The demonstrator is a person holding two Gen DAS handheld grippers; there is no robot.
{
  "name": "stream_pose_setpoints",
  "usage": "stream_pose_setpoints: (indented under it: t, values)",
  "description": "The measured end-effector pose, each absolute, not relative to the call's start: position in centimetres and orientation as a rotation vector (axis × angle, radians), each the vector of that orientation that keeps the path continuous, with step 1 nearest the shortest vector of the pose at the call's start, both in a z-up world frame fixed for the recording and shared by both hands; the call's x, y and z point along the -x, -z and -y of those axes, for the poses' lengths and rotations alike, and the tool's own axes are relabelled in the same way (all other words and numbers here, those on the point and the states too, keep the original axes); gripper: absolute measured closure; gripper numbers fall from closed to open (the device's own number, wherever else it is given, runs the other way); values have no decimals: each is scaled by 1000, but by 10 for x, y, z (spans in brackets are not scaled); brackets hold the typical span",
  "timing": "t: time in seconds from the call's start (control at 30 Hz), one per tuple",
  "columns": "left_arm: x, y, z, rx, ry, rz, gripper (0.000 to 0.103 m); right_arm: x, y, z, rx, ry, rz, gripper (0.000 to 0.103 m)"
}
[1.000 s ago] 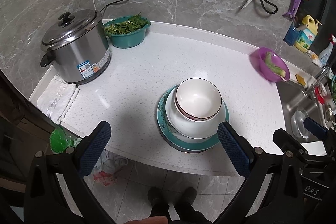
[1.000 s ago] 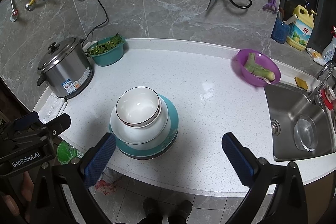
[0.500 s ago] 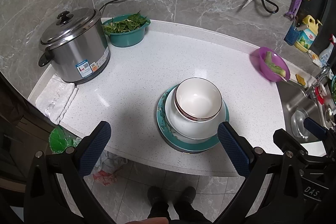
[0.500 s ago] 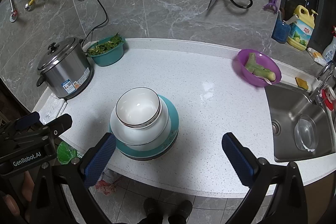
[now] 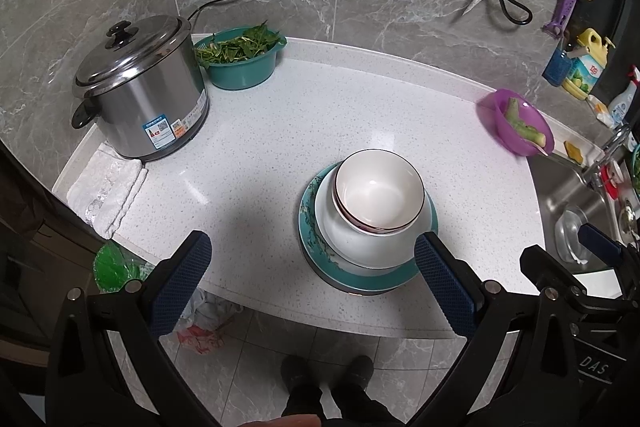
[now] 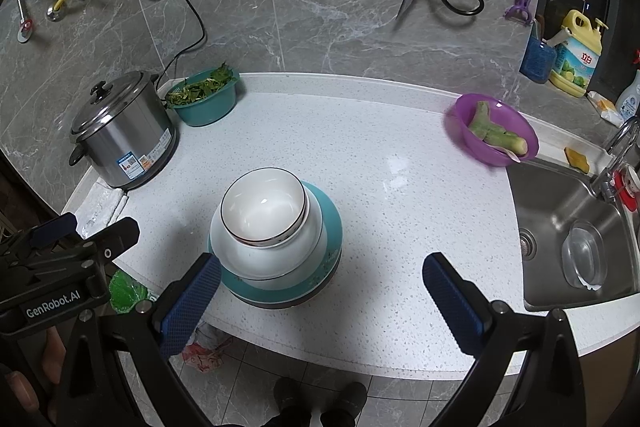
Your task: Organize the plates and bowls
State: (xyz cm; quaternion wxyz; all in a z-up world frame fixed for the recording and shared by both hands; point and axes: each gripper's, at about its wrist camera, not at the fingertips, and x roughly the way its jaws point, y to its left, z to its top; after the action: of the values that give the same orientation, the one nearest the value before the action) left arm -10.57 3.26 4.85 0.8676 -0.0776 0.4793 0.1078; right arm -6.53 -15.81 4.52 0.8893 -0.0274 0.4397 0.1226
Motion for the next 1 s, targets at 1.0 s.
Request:
stream_pose_setpoints:
  t: [1.0]
  values:
    - [98, -42, -34, 160, -238, -1012, 0, 60, -43, 158, 56, -257, -920, 0]
